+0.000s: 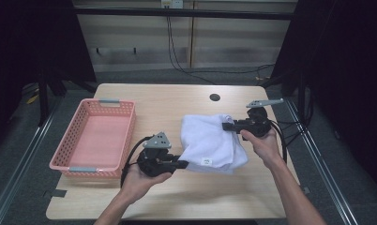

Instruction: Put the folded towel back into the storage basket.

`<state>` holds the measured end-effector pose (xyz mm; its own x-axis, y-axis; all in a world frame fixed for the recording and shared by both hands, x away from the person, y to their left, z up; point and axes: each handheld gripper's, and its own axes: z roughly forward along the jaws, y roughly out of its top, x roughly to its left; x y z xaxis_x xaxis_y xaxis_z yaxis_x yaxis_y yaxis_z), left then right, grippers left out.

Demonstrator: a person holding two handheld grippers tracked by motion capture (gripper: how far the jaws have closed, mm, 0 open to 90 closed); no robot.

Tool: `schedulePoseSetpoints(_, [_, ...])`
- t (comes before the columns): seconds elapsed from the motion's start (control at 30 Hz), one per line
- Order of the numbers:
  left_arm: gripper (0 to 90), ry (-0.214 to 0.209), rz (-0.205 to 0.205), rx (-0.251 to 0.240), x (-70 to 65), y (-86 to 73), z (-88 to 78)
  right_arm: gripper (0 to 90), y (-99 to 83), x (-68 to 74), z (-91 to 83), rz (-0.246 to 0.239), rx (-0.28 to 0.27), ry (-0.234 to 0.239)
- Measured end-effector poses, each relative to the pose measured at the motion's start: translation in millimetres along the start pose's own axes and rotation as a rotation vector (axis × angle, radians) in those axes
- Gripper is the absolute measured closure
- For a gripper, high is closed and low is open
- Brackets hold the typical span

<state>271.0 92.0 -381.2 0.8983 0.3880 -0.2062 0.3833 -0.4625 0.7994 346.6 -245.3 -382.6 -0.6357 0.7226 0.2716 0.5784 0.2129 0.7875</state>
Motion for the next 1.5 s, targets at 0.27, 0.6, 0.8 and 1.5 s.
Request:
schedulePoseSetpoints(0.27, [77.9,0.031,-0.008,-0.006,5.7,-0.8,-16.8,73.5,17.6,8.6,11.5,-0.017,-0.011,0.02])
schedulePoseSetpoints(0.6, [77.9,0.07,-0.037,-0.029,14.9,-2.5,-38.8,73.6,36.7,17.7,29.9,-0.018,-0.006,0.048])
schedulePoseSetpoints(0.8, [77.9,0.091,-0.031,-0.043,18.9,-4.6,-52.3,73.7,49.0,25.4,38.3,-0.034,-0.009,0.061])
schedulePoseSetpoints(1.5, [77.9,0.176,-0.088,-0.084,45.4,-19.9,-102.5,73.9,98.1,57.6,86.0,-0.083,0.002,0.108])
